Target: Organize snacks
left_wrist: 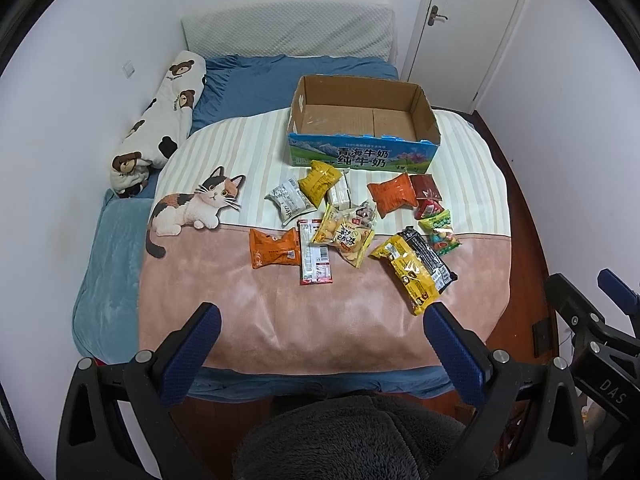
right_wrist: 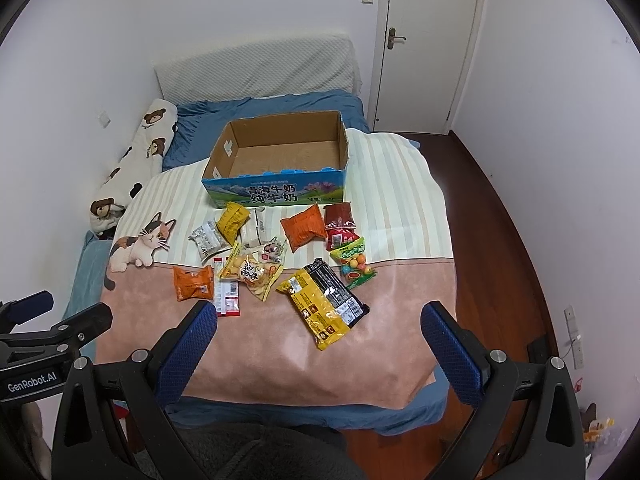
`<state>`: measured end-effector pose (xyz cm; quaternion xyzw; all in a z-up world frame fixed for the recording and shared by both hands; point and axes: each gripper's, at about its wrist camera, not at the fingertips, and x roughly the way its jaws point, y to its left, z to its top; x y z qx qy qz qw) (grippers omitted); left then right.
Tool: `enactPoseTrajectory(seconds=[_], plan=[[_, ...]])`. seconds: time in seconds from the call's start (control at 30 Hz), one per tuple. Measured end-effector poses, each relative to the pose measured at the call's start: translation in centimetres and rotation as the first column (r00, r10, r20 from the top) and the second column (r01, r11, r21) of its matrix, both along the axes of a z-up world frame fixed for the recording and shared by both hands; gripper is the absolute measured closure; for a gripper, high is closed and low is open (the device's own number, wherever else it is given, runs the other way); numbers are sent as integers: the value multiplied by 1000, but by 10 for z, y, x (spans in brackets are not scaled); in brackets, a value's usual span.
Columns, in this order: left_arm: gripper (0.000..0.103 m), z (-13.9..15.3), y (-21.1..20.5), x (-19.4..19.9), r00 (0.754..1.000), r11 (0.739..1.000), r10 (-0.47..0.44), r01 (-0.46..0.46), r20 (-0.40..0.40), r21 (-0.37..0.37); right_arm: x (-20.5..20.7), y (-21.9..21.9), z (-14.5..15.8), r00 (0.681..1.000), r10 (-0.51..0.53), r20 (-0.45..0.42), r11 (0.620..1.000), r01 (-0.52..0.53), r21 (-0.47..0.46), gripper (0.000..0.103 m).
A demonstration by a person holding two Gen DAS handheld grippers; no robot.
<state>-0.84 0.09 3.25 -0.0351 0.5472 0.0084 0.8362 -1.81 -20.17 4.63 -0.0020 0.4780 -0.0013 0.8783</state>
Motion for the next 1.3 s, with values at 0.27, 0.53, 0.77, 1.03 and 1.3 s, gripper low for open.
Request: enactPoseTrajectory(seconds=[0.27,0.53,0.77,1.03,1.3], plan=[[0,7,-3,-5,1000,1000,6,-6,14,2,-2,-1,3,1000,2,7,1000,-2,6,0],[0,1,-3,-10,1000,1000,2,-1,12,-4,-3,0,4,1000,4,6,1000,-4,13,0],[0,-10,5,-1,998,999,44,-44,43,8,19,-6,-17,1000,-2,-26,999,3,39,0],[0,-89,27,52,989,989,142,-141,-36,48,86,-10,-125,983,47,-179,999,-46,8,0],[0,-195,39,96,951,977,208,-192,-229,90,157,-15,-264,917,130,-376,989,-145,-13,0]])
